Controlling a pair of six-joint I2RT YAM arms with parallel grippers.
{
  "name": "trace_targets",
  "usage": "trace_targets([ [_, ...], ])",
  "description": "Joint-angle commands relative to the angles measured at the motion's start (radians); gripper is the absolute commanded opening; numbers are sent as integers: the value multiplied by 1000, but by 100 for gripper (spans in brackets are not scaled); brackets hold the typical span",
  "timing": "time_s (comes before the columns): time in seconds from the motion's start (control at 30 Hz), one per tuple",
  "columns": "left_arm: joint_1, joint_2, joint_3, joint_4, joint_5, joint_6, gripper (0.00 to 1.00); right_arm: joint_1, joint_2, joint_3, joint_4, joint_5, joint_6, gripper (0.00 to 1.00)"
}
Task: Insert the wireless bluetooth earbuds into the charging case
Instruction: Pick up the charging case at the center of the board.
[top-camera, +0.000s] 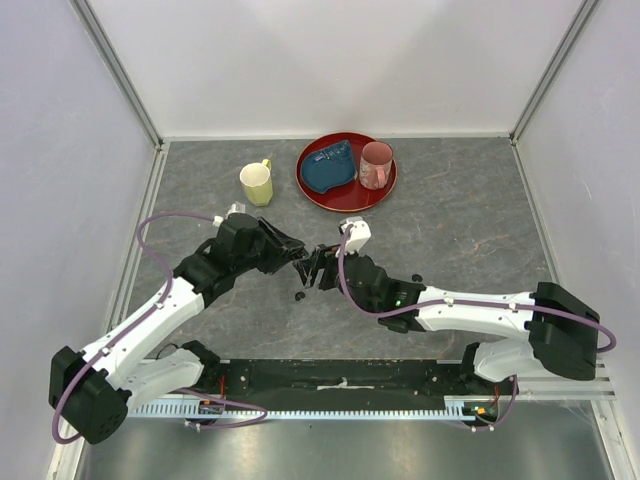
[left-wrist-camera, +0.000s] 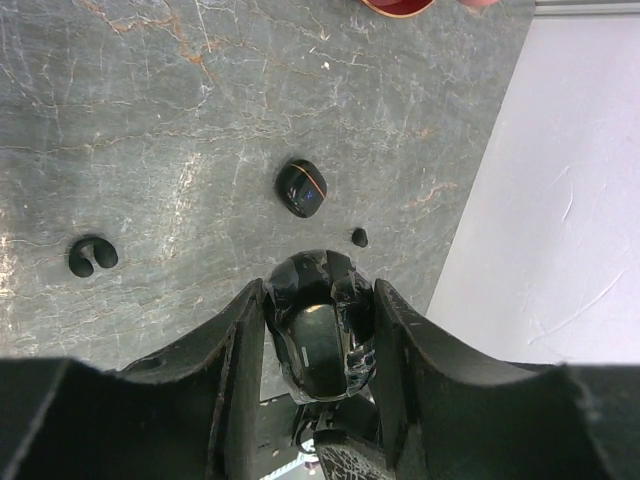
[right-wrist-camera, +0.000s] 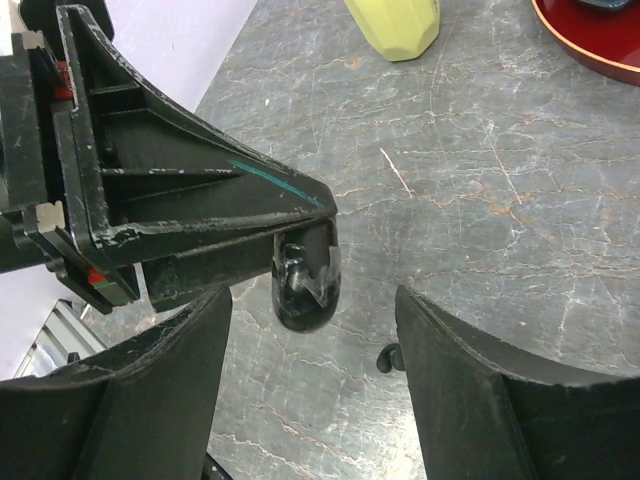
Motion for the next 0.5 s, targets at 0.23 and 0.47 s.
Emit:
trace_targets([
  [0.23, -6, 11, 24, 80, 56, -38, 2, -10, 57, 65, 55, -12, 2, 63],
  [0.47, -8, 11, 9, 94, 66, -38, 2, -37, 42, 30, 134, -34, 20, 59],
])
